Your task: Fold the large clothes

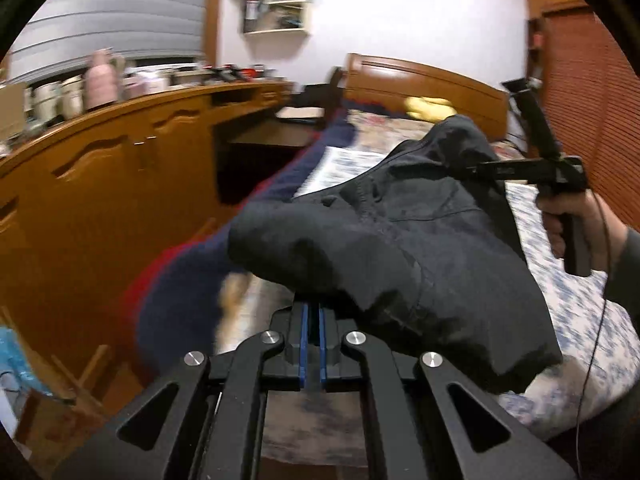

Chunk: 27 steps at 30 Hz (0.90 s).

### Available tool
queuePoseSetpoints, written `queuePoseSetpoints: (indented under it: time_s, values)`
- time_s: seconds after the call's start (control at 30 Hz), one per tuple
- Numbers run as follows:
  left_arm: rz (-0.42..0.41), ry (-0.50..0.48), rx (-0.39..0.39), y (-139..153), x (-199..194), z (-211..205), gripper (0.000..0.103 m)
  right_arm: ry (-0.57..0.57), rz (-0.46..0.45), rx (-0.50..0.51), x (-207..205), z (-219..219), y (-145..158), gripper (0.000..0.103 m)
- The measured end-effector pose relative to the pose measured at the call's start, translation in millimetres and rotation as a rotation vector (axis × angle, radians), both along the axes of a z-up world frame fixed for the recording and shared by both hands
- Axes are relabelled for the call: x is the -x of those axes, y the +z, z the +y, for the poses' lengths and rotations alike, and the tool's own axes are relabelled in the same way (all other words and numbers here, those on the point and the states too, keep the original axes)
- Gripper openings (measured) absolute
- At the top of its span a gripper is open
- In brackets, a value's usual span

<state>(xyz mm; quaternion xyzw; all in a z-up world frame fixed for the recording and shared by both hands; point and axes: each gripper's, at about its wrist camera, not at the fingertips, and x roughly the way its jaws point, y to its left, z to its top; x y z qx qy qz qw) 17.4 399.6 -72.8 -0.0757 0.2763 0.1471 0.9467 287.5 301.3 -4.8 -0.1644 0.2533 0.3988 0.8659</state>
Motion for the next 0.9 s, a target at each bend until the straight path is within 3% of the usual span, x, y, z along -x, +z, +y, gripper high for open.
queuePoseSetpoints:
  time_s: [0.17,0.3,0.4,0.53,0.77,0.9]
  values:
    - [0.034,0.119,-0.025,-5.4,-1.0,46.3,0.004,0.007,-0.012,0.006,-0.7,64.2,0.2,0.022]
    - [0.121,0.185,-0.019,-29.3,-1.8,64.6,0.004,0.053,0.142,0.117,-2.9,89.8,-42.1,0.035]
    - [0.134,0.186,-0.022,-40.8,9.0,62.4,0.004,0.080,0.078,0.149,13.1,80.6,-69.1,0.039]
    - [0.136,0.188,0.009,-43.5,20.4,65.8,0.007,0.166,0.120,0.105,32.4,62.2,-93.5,0.039]
    - [0.092,0.189,0.037,-31.6,51.2,62.1,0.024,0.323,0.129,0.090,64.5,45.7,-125.2,0.039]
    - [0.067,0.177,0.020,-19.8,56.9,58.0,0.030,0.341,0.124,0.080,62.7,54.8,-139.4,0.040]
